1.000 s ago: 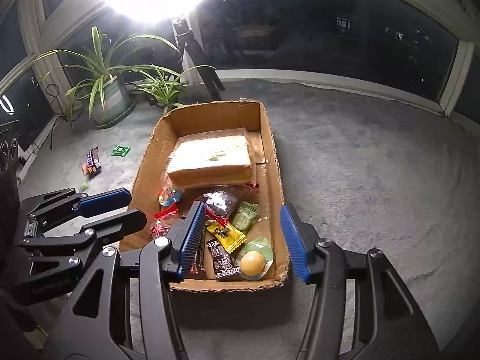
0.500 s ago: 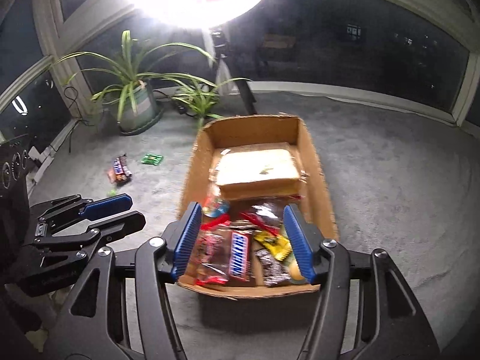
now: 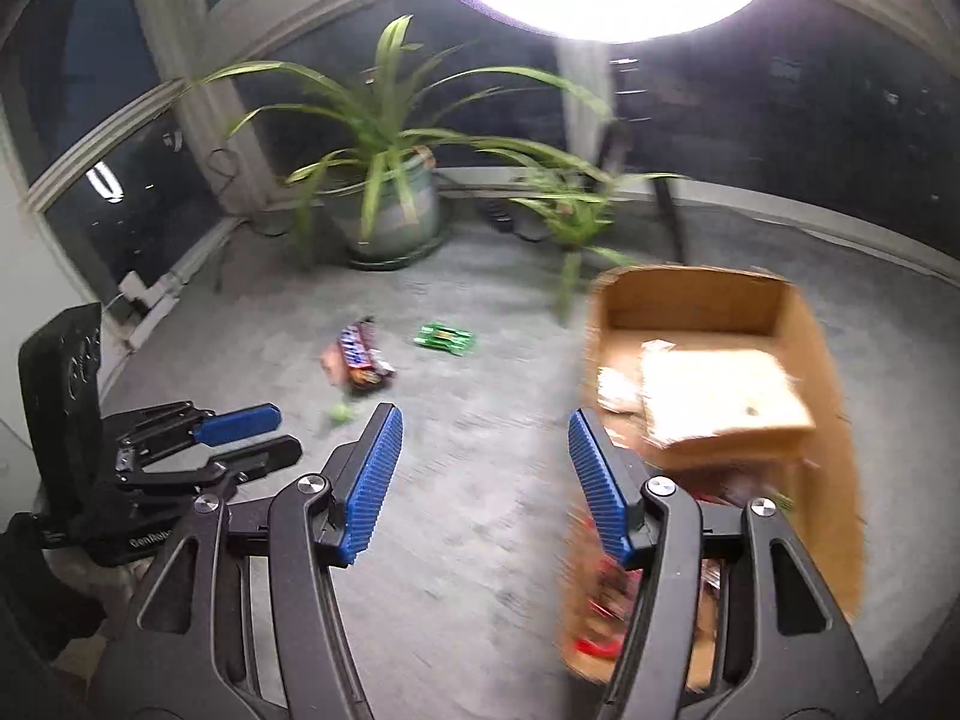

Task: Organize snacks
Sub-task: 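Move the right tool to the chocolate bar while the left tool approaches the small green candy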

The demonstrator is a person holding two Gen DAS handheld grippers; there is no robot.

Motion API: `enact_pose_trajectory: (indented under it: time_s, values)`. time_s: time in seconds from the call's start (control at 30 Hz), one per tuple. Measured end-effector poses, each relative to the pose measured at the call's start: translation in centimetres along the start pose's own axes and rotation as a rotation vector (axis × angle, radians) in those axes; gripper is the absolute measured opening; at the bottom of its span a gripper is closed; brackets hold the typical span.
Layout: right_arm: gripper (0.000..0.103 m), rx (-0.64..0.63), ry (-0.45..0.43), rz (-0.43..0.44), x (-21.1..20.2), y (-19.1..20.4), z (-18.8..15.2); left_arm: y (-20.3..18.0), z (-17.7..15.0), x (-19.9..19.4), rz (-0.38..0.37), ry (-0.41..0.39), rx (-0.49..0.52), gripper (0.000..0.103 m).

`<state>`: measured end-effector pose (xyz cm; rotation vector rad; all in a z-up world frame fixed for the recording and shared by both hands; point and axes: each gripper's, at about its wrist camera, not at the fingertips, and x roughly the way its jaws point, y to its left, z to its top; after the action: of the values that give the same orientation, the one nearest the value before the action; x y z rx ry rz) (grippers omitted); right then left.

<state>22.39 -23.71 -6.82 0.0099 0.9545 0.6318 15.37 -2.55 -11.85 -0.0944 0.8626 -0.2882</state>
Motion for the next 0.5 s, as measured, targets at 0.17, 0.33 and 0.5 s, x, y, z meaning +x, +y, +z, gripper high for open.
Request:
enact_pose_trajectory:
  time_s: [0.17, 0.33, 0.5]
  values:
    - [0.060, -0.032, 0.059, 0.059, 5.0, 2.1, 1.9, 3.4, -0.3, 1.1, 0.044, 0.041, -0.007, 0.034]
    - [0.060, -0.091, 0.106, 0.084, 9.7, 4.3, 3.3, 5.0, -0.3, 2.9, 0.051, 0.070, 0.019, 0.033]
    - [0.060, -0.082, 0.157, 0.124, 13.7, 5.5, 3.8, 5.0, -0.6, 4.3, 0.033, 0.075, 0.036, 0.027]
